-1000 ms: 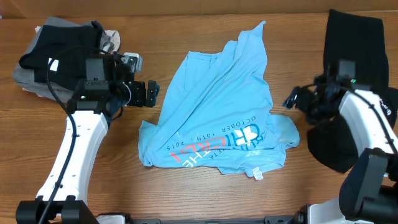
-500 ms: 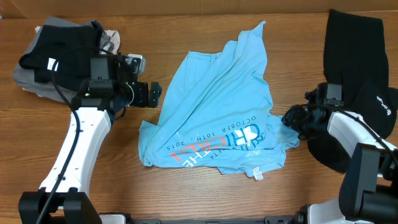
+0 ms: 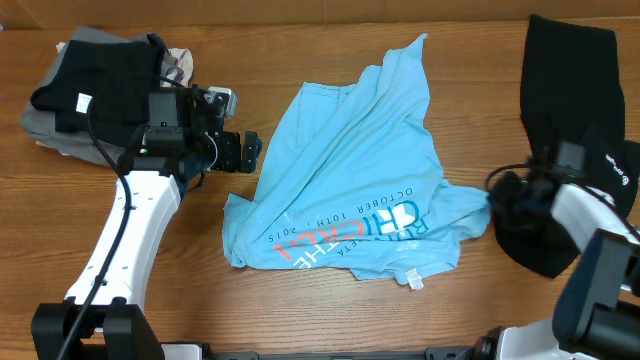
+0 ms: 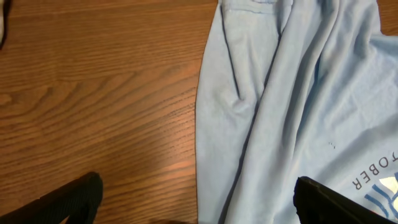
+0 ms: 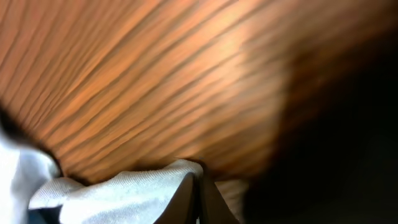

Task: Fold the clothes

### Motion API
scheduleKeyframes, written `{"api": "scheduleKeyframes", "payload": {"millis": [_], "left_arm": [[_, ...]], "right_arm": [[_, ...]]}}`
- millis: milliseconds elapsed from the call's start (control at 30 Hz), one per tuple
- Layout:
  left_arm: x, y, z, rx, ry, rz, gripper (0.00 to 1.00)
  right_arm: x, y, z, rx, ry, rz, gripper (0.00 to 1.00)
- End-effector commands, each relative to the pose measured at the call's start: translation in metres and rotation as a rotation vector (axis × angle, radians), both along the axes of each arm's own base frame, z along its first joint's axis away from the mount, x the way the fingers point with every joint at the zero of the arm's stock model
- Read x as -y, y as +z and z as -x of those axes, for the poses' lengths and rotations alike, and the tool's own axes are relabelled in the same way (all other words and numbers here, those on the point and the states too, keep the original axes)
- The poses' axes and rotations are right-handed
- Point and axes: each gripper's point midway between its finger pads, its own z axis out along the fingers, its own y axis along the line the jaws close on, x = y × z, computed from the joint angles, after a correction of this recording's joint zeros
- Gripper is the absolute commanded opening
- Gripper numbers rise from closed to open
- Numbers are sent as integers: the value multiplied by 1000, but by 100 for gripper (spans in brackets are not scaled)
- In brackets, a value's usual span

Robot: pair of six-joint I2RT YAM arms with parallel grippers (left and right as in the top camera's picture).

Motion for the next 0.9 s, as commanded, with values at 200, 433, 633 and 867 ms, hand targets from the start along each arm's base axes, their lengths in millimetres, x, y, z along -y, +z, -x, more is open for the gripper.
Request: {"api": "scheduleKeyframes", "payload": {"millis": [200, 433, 633, 867], "left_arm": [[3, 11, -12, 56, -12, -1, 100], [3, 13, -14, 68, -13, -1, 100], [4, 17, -19, 94, -13, 1, 100], [4, 26, -30, 151, -14, 2, 100]], "right_arm": [[46, 34, -32, 173, -96, 27, 89], [87, 35, -31, 173, -195, 177, 65], [108, 17, -20, 125, -266, 189, 56], [130, -17, 5, 32, -373, 140, 57]]}}
